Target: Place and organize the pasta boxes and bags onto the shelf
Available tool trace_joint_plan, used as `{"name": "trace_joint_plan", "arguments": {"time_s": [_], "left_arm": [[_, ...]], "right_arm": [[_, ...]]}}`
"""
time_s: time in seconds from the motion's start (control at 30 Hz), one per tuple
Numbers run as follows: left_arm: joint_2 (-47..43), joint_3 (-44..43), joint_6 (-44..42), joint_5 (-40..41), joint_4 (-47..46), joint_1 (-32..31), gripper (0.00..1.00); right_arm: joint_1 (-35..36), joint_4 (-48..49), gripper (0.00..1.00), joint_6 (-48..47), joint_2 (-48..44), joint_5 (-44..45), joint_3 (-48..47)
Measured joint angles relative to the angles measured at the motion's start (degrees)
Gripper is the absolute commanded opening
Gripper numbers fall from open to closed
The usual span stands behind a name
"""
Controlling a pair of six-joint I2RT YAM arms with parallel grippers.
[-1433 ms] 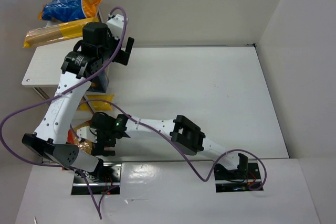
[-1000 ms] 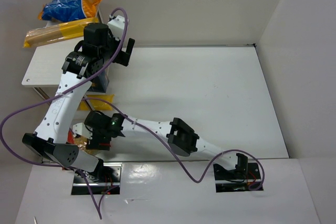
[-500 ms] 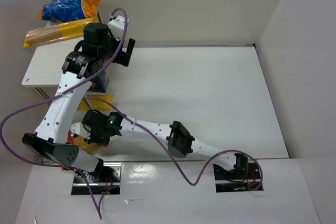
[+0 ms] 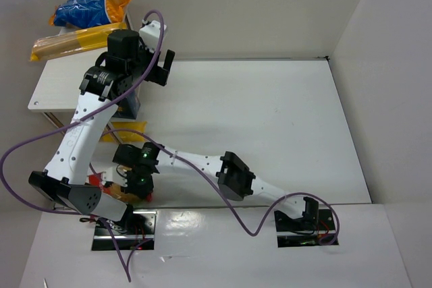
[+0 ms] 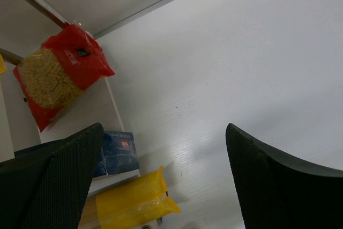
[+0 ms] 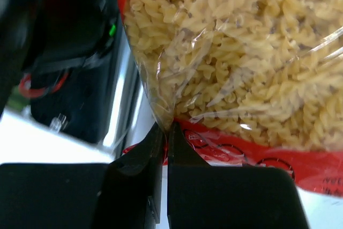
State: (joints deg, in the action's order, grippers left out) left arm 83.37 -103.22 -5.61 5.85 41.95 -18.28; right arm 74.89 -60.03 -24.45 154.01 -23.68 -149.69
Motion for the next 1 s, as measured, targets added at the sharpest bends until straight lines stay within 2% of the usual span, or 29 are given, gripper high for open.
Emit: {"name": "trace_joint_plan", "arguments": {"time_s": [0.1,0.23,0.37,0.77,1.0], "left_arm": [[0.0,0.0,0.0,-0.3,0.0,0.0,1.00],[0.0,0.0,-0.1,-0.9,0.2,0.0,1.00],[-0.3,0.0,-0.2,-2.1,0.4,0.0,1.00],[-0.6,0.1,-0.9,-6.7,1.6,0.0,1.00],[-0.6,0.1,-1.9,-8.3,2.2,0.0,1.00]], "right_arm": [[-0.9,1.0,0.00,-0.5,-5.2,-1.2,9.5],[-3.0,7.6,0.00,0.0,-16.2,-0.9,29.9],[-7.5,11.4,0.00,0.8,-24.7,-0.4,44.6],[-27.5,18.8,0.00,3.6,-36.3,-0.4,64.3],[-33.4,22.9,0.00,6.8,-39.6,1.0,69.4]]}}
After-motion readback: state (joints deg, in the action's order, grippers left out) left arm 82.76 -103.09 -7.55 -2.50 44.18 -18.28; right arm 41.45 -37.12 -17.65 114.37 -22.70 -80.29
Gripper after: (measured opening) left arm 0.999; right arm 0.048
